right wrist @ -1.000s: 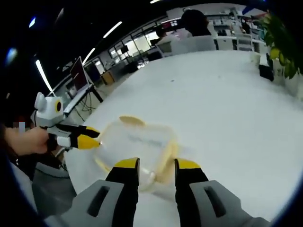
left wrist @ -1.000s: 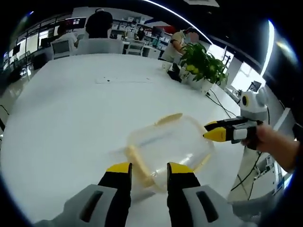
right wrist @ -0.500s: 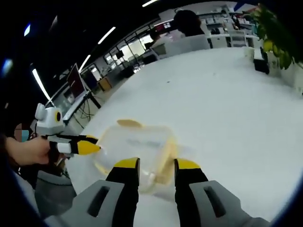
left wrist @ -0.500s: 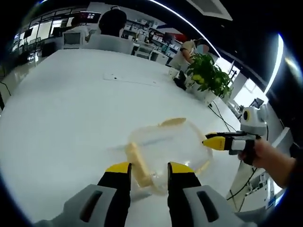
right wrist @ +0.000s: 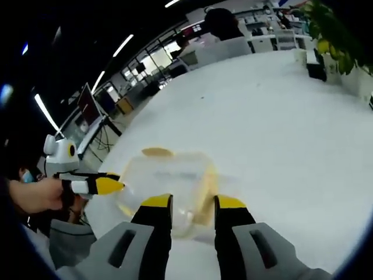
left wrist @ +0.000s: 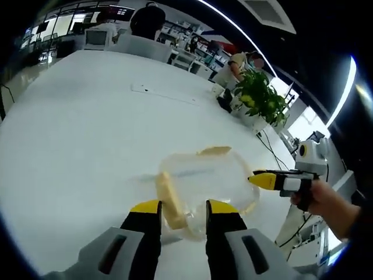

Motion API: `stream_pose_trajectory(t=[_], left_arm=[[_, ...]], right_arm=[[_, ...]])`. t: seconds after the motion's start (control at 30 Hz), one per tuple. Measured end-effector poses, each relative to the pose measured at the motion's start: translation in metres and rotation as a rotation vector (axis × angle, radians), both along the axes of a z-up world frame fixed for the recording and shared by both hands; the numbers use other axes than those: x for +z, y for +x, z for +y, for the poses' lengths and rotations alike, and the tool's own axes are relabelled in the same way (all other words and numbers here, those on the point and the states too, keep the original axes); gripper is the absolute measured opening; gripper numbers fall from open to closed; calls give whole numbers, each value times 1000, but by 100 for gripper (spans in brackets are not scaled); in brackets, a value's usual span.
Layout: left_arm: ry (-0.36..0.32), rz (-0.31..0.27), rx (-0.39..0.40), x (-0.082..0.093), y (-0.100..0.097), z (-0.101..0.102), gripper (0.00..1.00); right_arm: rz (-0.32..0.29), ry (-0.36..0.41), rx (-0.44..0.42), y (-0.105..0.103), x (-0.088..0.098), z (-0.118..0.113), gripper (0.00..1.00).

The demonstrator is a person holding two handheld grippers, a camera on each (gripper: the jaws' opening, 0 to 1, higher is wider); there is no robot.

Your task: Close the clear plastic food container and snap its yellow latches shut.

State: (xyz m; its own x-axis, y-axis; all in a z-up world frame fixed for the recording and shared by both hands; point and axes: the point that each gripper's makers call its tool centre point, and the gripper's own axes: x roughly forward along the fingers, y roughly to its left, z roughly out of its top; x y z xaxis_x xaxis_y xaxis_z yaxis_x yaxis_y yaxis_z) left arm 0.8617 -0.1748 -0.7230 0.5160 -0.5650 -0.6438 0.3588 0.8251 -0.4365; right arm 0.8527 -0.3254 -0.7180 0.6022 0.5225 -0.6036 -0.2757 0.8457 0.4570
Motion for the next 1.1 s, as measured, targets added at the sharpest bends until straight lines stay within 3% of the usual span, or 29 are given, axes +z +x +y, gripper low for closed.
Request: stream_pose_trajectory(t=[0.6,0.63,0.67,0.7,1.1], left_arm=[[9,10,-29,0,0,-4,18],[10,9,-28,0,-1,-4,18],[4,-5,-31,2,-1,-7,18],[9,6,-28,2,-2,-5,18],[-8,10,-37,2,-2,-3,20]], right_arm=[[38,3,-8,-3,-2,1,22],[62,25,-20,-4,-4,2,21],[128,31,-27,-13,-8,1,20],[67,35,-25,-4,-8,2,20],[46,18,5,-4,-9,9,24]])
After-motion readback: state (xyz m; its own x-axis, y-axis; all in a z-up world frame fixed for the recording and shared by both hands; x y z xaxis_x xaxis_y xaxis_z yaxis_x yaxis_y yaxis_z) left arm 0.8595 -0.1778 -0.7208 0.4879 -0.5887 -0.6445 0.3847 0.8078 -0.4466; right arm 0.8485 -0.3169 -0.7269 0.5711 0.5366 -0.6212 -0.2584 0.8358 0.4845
